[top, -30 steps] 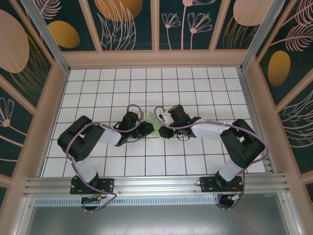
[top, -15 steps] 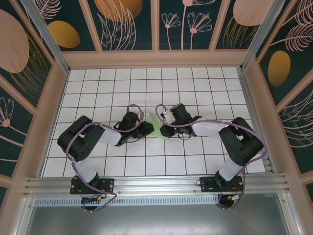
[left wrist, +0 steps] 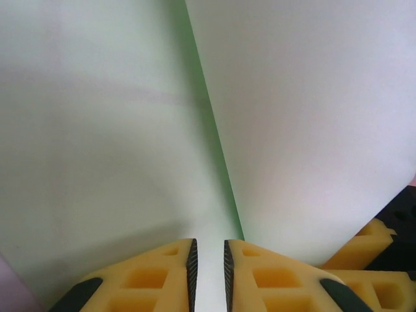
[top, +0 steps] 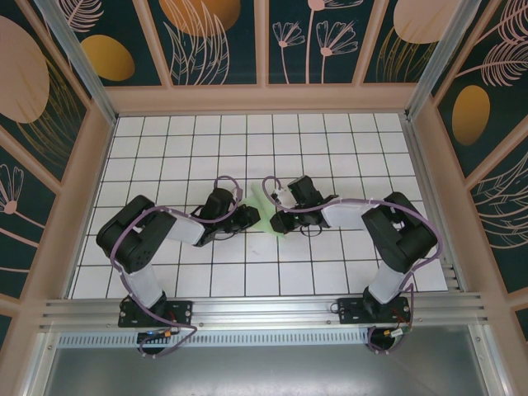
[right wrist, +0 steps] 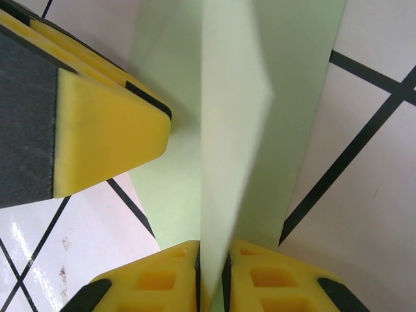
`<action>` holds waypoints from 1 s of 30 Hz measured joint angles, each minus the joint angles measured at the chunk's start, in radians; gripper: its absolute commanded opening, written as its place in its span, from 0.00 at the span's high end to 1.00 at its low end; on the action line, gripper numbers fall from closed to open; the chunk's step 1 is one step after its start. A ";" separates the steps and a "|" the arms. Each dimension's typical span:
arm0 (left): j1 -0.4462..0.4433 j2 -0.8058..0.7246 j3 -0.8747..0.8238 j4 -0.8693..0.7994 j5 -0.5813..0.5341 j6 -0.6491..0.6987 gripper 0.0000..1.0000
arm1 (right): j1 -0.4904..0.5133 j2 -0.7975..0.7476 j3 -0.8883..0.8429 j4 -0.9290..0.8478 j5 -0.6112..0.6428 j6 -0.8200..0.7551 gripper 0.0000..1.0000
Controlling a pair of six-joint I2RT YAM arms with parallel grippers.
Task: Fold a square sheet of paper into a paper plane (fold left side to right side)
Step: Fourth fold the wing at the center of the table.
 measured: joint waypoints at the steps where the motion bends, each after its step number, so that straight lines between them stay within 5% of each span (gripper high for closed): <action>1: 0.000 -0.011 -0.003 -0.013 0.000 0.004 0.74 | 0.000 0.000 0.000 0.000 -0.002 0.000 0.81; 12: 0.000 -0.132 0.031 -0.105 0.016 0.035 0.71 | -0.001 0.000 0.000 0.000 -0.007 0.000 0.80; 30: 0.000 0.033 0.127 -0.123 0.037 0.047 0.62 | -0.001 0.005 0.000 -0.001 -0.007 0.000 0.76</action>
